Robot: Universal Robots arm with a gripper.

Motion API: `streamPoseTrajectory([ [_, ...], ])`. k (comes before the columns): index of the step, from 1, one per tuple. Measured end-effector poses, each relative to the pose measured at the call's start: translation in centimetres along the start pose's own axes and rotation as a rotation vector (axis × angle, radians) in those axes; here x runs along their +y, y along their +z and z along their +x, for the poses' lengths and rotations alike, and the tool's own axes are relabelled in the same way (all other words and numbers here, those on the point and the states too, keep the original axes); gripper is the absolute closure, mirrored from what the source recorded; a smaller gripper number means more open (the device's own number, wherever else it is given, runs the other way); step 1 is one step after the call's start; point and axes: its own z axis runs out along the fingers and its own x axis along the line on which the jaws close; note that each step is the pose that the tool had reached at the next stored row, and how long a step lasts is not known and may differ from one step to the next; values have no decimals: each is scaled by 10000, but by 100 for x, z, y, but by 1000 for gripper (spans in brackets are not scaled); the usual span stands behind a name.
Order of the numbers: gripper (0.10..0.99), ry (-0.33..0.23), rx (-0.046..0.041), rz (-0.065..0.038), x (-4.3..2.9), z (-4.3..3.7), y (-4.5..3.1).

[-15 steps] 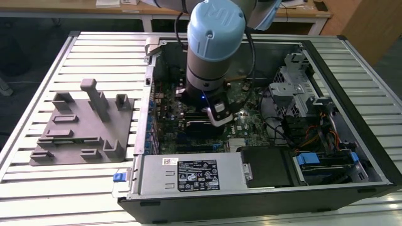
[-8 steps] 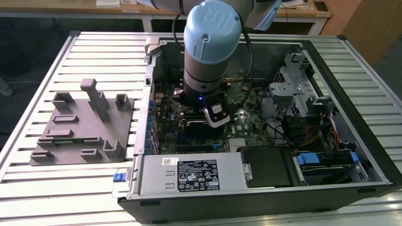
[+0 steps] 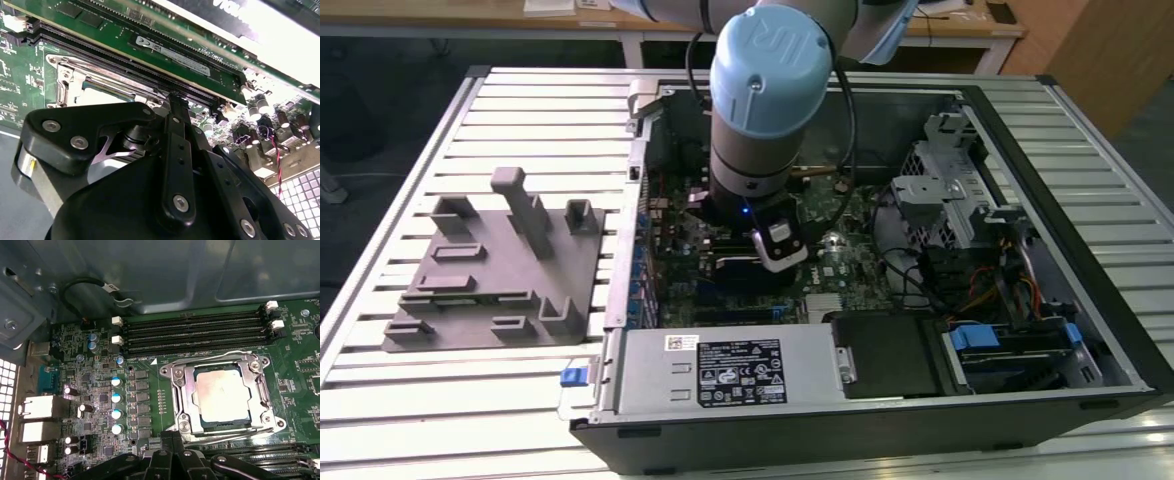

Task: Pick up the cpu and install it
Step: 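Install the second cpu locking lever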

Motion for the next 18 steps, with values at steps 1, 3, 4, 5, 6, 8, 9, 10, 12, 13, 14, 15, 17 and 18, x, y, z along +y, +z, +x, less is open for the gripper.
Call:
streamPoseTrajectory([
  [1,980,0,1,-1,0,0,3],
  [3,980,0,0,-6,1,0,10],
  [4,980,0,0,-6,2,0,13],
  [5,980,0,0,-6,2,0,15],
  [6,980,0,0,-7,3,0,17],
  [8,980,0,-1,-7,5,0,22],
  [9,980,-1,-1,-8,7,0,25],
  [10,980,0,-2,-9,9,0,29],
  [12,980,0,-1,-7,17,1,34],
  [13,980,-1,-2,-8,19,1,37],
  [14,980,0,-1,-7,23,2,41],
  [15,980,-1,-1,-7,25,1,44],
  [17,980,-1,0,-4,24,2,52],
  [18,980,0,0,2,24,1,53],
])
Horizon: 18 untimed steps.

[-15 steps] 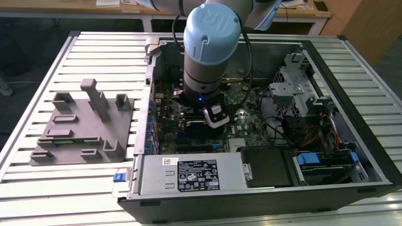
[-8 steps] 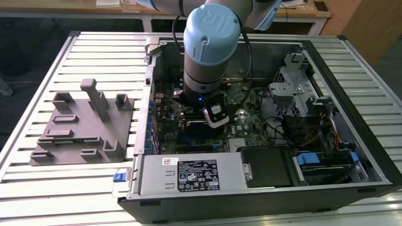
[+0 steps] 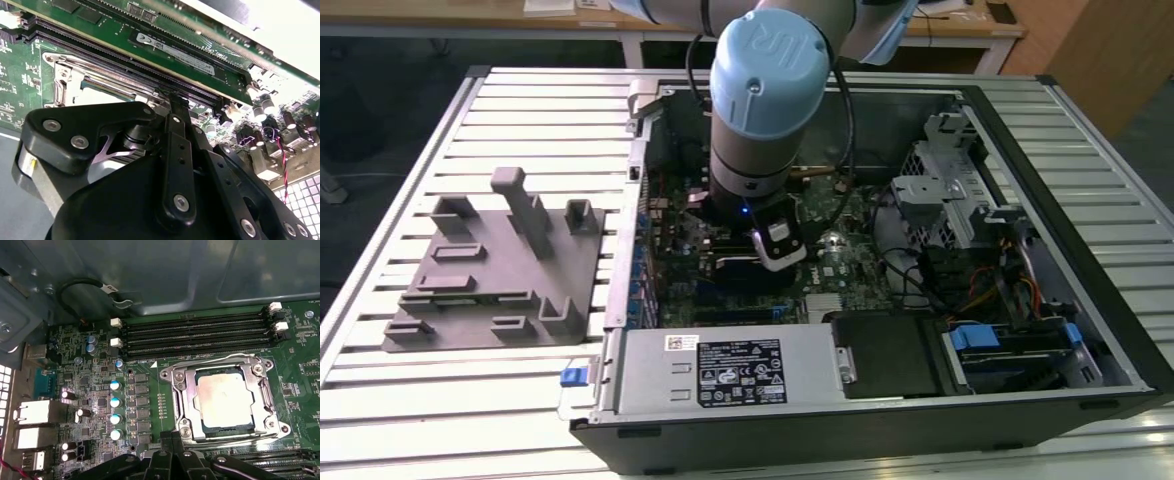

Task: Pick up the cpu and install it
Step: 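Install the second cpu locking lever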

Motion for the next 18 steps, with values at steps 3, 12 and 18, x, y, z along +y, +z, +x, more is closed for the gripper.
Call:
streamPoseTrajectory([
  [3,980,2,-7,40,-1,0,5],
  [12,980,6,-46,325,-2,0,5],
  [18,980,8,-46,338,11,4,-43],
])
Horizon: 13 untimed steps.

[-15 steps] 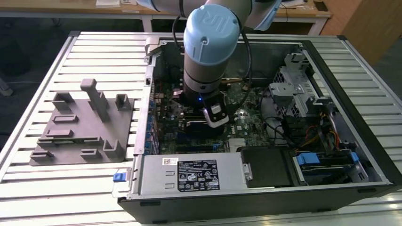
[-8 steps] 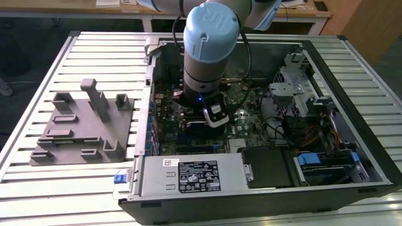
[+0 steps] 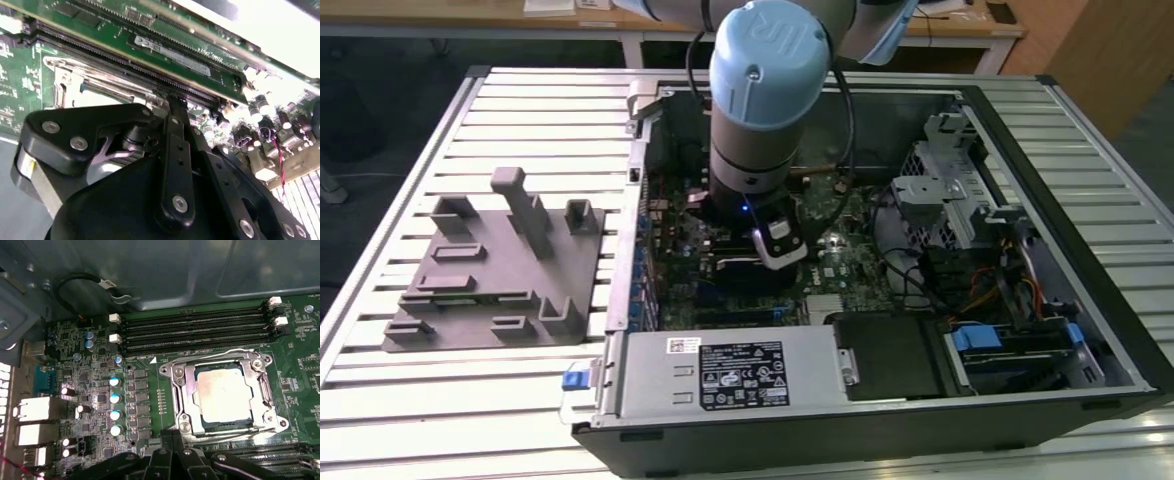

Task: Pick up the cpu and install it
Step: 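Install the second cpu locking lever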

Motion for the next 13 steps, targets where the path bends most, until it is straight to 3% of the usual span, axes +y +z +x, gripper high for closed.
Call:
streamPoseTrajectory([
  [5,980,-2,0,-13,13,1,-33],
  [13,980,-3,-1,-12,76,14,-245],
])
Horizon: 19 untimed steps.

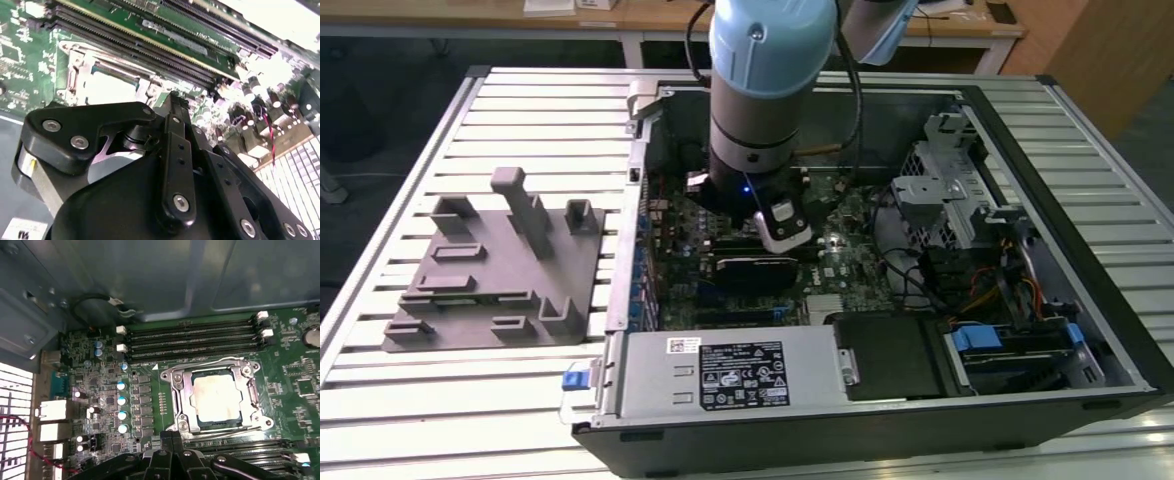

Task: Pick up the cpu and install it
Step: 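Install the second cpu locking lever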

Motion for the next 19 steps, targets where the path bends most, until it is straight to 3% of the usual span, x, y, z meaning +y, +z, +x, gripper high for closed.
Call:
streamPoseTrajectory([
  [5,980,0,-7,34,2,0,-4],
  [9,980,83,-68,358,16,1,0],
  [10,980,104,-79,393,24,0,3],
  [19,980,302,-137,419,132,-85,37],
])
